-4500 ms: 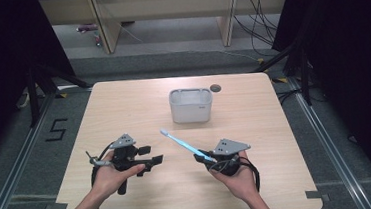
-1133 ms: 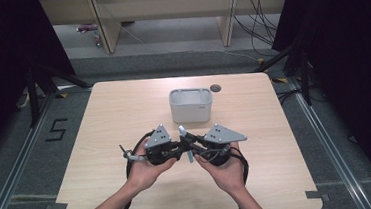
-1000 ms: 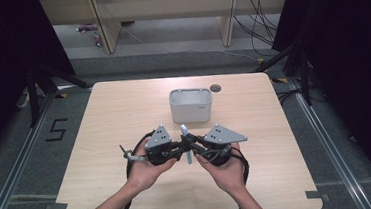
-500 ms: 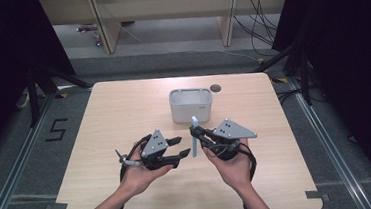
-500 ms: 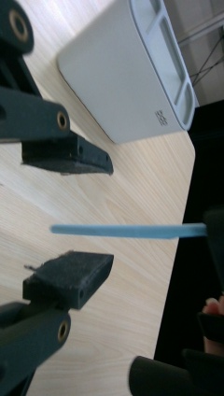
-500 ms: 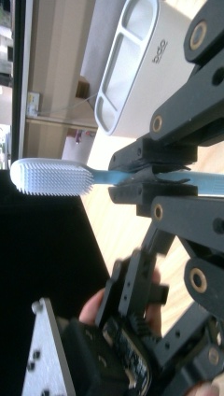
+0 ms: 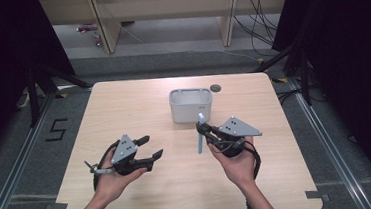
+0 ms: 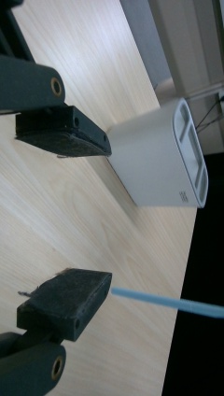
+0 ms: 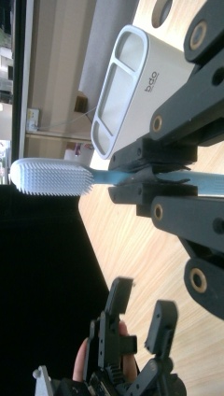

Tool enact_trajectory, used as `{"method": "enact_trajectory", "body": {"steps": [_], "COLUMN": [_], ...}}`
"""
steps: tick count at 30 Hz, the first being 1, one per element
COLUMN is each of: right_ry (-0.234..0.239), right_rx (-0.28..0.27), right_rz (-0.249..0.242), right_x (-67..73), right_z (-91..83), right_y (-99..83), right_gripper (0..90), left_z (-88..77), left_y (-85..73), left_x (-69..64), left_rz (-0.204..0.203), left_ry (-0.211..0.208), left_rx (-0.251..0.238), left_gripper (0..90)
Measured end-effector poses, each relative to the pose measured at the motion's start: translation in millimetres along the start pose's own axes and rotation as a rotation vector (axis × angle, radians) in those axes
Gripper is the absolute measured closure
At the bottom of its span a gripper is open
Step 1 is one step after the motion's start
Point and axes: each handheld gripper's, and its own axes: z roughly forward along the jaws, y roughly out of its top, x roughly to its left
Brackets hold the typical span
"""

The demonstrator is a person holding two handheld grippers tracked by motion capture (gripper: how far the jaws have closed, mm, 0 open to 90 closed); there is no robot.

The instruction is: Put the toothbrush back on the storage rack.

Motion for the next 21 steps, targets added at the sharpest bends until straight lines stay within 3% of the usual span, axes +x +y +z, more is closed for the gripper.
{"method": "enact_trajectory", "body": {"steps": [1, 7, 12, 13, 15, 16, 17, 19, 21], "right_ry": [-0.015, -0.011, -0.038, -0.037, -0.039, -0.046, -0.041, -0.036, -0.047], "right_rx": [0.003, 0.005, 0.003, 0.006, -0.006, -0.002, 0.000, -0.005, -0.010], "right_rz": [-0.024, 0.007, -0.016, 0.002, -0.021, -0.011, -0.008, -0.008, -0.015], "right_x": [-1.9, -3.0, -6.4, -5.4, -7.5, -7.2, -7.7, -9.7, -12.1], "right_z": [-1.3, -1.3, -2.9, -3.4, -3.1, -3.7, -3.9, -3.7, -4.2], "right_y": [0.6, 0.3, 0.5, 0.5, 1.4, 1.7, 2.2, 3.3, 4.6], "right_gripper": [84.1, 84.1, 84.1, 84.1, 84.1, 84.1, 84.1, 84.1, 84.1], "left_z": [-2.1, -12.6, -15.9, -16.4, -17.7, -16.2, -17.8, -16.4, -16.0], "left_y": [-4.2, -28.8, -47.4, -50.0, -54.1, -57.0, -58.4, -62.3, -65.5], "left_x": [2.8, 13.2, 18.8, 20.2, 23.1, 23.7, 24.5, 26.0, 24.5], "left_rz": [-0.006, -0.059, -0.099, -0.100, -0.092, -0.107, -0.095, -0.088, -0.104], "left_ry": [0.007, 0.063, 0.108, 0.116, 0.131, 0.127, 0.142, 0.144, 0.157], "left_rx": [-0.010, -0.041, -0.072, -0.079, -0.076, -0.094, -0.073, -0.089, -0.089], "left_gripper": [31.3, 30.1, 28.8, 28.7, 28.7, 28.7, 28.8, 28.7, 28.7]}}
